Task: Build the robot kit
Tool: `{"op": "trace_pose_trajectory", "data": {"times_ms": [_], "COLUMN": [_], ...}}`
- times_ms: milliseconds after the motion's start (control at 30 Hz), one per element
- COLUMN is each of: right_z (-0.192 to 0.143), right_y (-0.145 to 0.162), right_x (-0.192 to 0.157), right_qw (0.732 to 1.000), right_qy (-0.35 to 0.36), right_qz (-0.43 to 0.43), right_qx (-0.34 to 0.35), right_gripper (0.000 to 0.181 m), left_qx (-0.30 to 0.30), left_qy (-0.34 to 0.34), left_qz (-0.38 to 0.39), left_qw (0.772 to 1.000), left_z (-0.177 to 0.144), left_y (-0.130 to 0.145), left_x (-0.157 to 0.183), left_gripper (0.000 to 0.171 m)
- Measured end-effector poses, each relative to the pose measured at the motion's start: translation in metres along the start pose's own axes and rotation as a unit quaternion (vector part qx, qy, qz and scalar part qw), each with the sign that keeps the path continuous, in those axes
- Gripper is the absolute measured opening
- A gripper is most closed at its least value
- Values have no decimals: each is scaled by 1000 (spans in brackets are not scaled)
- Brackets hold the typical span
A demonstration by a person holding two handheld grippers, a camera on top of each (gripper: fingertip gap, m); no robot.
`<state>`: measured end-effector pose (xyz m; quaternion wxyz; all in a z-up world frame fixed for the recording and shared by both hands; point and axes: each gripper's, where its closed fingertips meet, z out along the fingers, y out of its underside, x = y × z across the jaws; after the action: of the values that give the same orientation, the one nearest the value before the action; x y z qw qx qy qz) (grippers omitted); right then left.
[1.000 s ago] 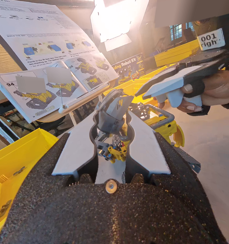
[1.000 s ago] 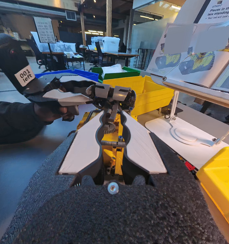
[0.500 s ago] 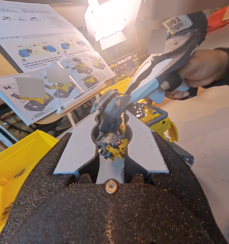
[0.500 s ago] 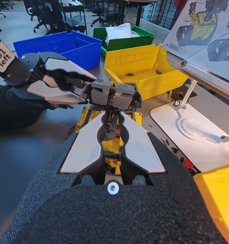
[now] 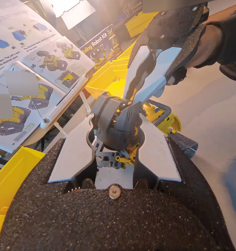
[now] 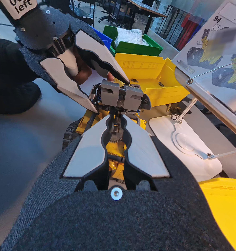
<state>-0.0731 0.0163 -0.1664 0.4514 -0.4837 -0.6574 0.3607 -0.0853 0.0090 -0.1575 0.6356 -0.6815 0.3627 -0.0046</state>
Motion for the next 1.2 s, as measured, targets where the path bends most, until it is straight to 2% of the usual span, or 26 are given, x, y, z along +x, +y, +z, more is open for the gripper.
{"op": "trace_pose_trajectory", "data": {"times_ms": [67,167,433,567,733,1200], "right_z": [-3,-6,-12,-13,-15,-5], "right_y": [0,0,2,3,0,-2], "right_x": [-5,-7,2,4,6,1], "right_qw": [1000,999,993,992,988,992], "right_qy": [-10,-30,-69,-71,-80,-66], "right_qz": [-22,-3,95,105,126,103], "right_qx": [5,10,27,27,35,22], "right_gripper": [18,20,14,6,8,6], "left_qx": [11,32,73,86,89,90], "left_qy": [-5,-10,-8,-8,-9,-12], "left_qz": [-17,-37,-65,-73,-72,-61], "left_qw": [1000,999,995,994,993,994], "left_z": [-2,-2,-1,-1,-1,1], "left_y": [2,2,0,0,-1,-4], "left_x": [-1,-3,-3,-3,-3,0], "left_gripper": [60,59,59,59,59,58]}}
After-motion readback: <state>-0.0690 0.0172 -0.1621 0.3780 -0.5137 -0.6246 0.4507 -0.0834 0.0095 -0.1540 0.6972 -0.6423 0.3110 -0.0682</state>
